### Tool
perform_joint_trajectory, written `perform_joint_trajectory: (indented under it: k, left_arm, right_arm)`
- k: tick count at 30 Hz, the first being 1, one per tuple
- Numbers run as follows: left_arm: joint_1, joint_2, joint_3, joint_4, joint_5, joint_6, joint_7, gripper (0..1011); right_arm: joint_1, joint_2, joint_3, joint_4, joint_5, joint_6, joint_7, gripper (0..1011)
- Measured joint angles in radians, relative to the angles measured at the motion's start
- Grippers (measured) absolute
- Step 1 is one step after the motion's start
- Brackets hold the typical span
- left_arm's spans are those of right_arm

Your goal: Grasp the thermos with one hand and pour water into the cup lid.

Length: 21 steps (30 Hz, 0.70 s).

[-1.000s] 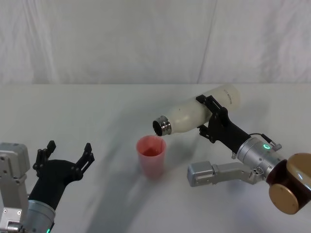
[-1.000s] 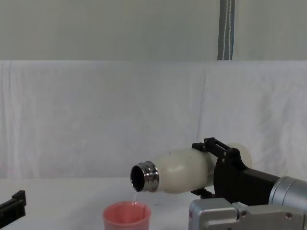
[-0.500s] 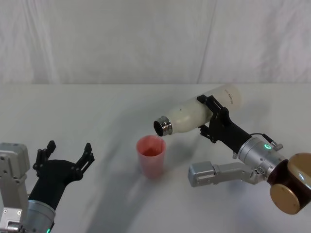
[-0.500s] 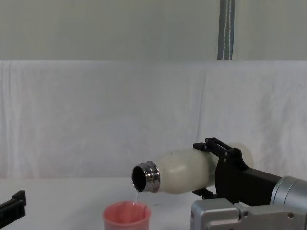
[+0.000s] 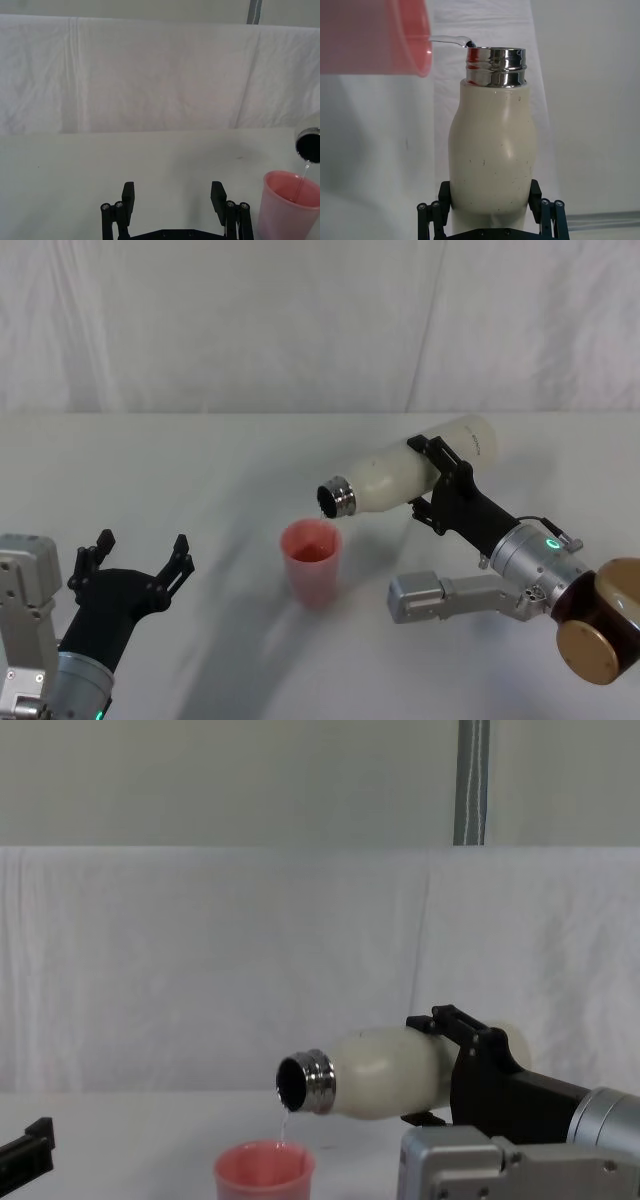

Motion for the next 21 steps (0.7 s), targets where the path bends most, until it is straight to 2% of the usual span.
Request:
perform_joint_trajectory:
  k: [5,9,12,16,21]
  left_arm:
    - [0.0,0.0,0.0,0.0,0.0,0.0,0.0,1001]
    - [0.0,0.0,0.0,0.0,0.0,0.0,0.0,1001]
    - [0.0,0.0,0.0,0.0,0.0,0.0,0.0,1001]
    - [0.0,0.0,0.0,0.0,0.0,0.0,0.0,1001]
    - [0.0,0.0,0.0,0.0,0.0,0.0,0.0,1001]
  right_arm:
    - [-0.017,-0.007,0.02,-0.016,0.042,-0.003,0.015,952]
    - [-0.049,-0.021,0.058,-0.047,0.114,-0.007,0.048,952]
    - [-0.064,-0.027,0.075,-0.063,0.145,-0.009,0.06,952]
    - [-0.095,-0.037,0.113,-0.101,0.211,-0.016,0.089,952]
    - [-0.122,-0.043,0.145,-0.142,0.261,-0.019,0.118,953]
